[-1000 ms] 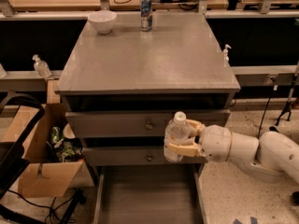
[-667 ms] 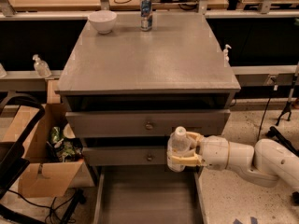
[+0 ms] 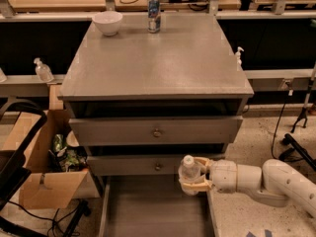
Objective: Place blue plastic bottle into bottom drawer
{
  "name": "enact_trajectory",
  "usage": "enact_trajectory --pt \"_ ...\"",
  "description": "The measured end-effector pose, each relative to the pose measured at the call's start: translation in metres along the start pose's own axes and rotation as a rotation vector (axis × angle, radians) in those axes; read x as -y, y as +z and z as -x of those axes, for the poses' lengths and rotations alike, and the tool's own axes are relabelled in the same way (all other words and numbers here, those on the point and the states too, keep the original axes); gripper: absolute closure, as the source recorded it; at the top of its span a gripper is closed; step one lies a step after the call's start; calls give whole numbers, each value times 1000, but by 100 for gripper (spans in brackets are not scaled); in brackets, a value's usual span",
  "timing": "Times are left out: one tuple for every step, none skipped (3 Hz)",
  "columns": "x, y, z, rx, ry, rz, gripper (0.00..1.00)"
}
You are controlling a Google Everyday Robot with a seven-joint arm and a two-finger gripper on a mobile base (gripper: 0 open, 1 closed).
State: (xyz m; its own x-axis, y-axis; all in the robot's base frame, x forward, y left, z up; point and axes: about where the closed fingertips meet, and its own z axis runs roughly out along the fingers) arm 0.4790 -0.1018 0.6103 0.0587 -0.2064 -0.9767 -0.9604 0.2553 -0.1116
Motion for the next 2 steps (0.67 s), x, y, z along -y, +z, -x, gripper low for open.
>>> enact_trajectory --pt "0 0 0 0 0 0 100" --pt "-2 21 -26 24 34 14 100"
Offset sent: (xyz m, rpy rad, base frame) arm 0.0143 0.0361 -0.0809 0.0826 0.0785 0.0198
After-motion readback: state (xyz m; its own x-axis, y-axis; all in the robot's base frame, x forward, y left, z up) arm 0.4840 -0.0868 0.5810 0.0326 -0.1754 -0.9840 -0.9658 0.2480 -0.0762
